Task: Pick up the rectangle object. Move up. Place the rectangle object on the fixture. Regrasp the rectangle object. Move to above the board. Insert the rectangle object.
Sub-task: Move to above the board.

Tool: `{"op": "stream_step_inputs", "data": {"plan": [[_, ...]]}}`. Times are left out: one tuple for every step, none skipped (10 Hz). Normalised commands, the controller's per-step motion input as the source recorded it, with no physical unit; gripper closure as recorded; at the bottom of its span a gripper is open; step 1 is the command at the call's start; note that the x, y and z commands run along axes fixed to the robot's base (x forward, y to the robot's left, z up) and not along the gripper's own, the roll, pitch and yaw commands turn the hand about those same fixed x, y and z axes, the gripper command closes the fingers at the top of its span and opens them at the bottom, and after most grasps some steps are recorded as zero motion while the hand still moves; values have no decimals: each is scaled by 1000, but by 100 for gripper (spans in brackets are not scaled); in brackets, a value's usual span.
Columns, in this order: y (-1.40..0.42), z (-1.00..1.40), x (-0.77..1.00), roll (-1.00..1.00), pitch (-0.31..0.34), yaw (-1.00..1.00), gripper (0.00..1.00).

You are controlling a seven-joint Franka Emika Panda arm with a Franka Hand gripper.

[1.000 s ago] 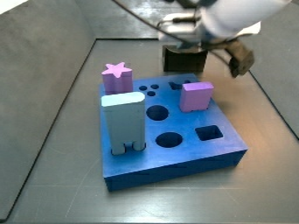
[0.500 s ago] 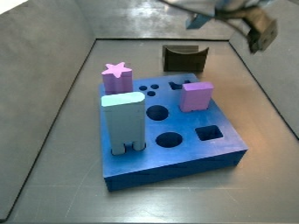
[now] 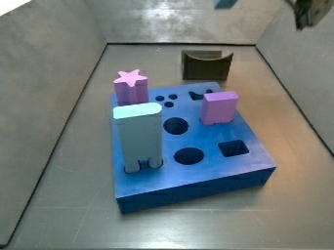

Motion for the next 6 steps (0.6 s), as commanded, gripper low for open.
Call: {"op": "stream_step_inputs", "data": {"plan": [[-1000,25,-718,-1000,-9,-114,100],[-1000,-14,-721,-1000,-14,-111,100],[-1000,4,-762,-1000,-38,-105,100],[-1000,5,-791,-1000,-37,-101,100],[-1000,-1,-807,-1000,-37,-97,100],[-1000,3,-820,-1000,-35,-95,100]]}}
